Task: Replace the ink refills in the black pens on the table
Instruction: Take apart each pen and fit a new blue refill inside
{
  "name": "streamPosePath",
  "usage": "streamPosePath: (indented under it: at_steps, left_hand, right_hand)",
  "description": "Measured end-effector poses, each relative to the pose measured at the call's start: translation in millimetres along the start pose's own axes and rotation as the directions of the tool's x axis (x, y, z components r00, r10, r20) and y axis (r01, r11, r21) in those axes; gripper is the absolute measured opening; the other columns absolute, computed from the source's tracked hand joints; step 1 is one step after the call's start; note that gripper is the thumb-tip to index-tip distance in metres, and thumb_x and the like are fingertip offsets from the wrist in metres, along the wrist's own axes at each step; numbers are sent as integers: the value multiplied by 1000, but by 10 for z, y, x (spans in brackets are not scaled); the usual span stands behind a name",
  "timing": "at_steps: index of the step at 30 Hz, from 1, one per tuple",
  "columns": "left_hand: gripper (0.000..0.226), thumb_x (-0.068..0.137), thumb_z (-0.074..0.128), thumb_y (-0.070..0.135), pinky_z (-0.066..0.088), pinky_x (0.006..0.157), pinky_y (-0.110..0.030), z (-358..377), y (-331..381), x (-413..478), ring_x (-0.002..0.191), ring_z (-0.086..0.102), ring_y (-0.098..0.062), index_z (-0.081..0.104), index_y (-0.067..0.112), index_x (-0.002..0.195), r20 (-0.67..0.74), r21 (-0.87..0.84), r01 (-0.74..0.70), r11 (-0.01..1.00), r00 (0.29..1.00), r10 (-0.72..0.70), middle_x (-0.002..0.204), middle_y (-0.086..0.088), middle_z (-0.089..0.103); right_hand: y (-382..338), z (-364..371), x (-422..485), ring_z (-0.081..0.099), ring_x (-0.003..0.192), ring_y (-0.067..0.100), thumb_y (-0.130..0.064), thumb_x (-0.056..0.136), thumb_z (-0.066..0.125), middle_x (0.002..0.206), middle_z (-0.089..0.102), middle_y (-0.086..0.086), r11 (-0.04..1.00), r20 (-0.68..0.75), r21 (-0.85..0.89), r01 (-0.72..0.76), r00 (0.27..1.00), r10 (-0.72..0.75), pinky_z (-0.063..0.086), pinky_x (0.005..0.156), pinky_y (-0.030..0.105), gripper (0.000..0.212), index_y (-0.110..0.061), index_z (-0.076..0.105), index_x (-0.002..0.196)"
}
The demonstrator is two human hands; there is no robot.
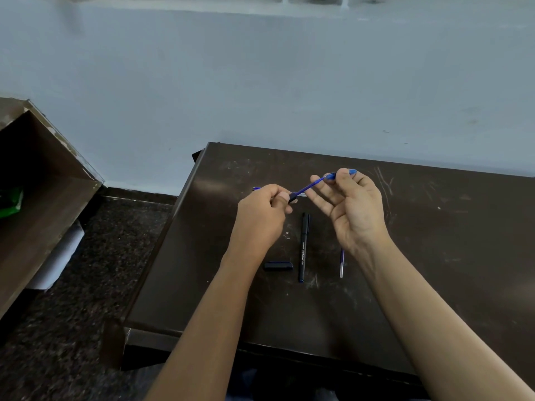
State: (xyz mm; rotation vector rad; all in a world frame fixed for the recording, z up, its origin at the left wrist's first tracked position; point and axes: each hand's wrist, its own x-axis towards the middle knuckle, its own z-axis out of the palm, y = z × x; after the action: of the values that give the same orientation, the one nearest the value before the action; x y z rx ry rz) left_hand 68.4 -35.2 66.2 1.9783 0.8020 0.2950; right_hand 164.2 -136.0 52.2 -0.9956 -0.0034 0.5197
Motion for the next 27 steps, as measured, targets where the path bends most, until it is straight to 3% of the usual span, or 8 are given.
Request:
streamPosePath:
  at_steps: [9, 14, 16, 23, 27]
  left_hand:
    - [26, 99, 42, 22, 36, 50, -11, 75, 16, -4, 63, 52, -2, 67, 16, 106, 5, 0, 4, 1000, 1000, -4, 91, -1, 71]
    - [25, 98, 43, 22, 41, 48, -2, 83, -16, -5, 65, 54, -4, 67, 16, 103, 0, -12, 8, 1000, 1000, -8, 87, 0, 70]
    - [24, 98, 43, 23, 43, 49, -6, 92, -18, -7, 65, 54, -4, 66, 18, 101, 3, -9, 11, 1000, 1000, -11, 86, 0, 70]
    - [38, 99, 39, 35, 48, 75, -24, 105, -13, -28, 65, 56, -3, 71, 18, 89, 91, 5, 43, 999, 995, -44, 77, 6, 71]
    - [42, 98, 39, 39, 49, 80, -28, 116, 17, -63, 65, 58, -3, 69, 20, 77, 122, 13, 45, 999, 991, -46, 72, 6, 71]
  right_hand:
    - [-48, -53, -11, 73, 82, 25, -11, 98, 49, 85, 61, 10, 1000, 2, -3, 22, 1000, -22, 60, 69, 41, 11, -8, 45, 107]
    - [-41, -69, -18, 72, 88, 27, -9, 97, 50, 90, 62, 11, 992, 34, -120, 48, 998, -44, 58, 81, 47, 11, -9, 46, 107]
    - [-33, -69, -36, 72, 88, 29, -7, 96, 50, 87, 64, 11, 982, 65, -175, 69, 996, -58, 57, 84, 50, 11, -9, 46, 106]
    - [-71, -95, -62, 73, 86, 25, -6, 97, 49, 88, 65, 12, 959, 81, -273, 77, 995, -57, 58, 83, 45, 12, -8, 47, 108]
    - [-45, -83, -108, 72, 77, 20, -4, 97, 47, 87, 64, 12, 956, 124, -290, 39, 992, -3, 59, 80, 41, 12, -7, 48, 108]
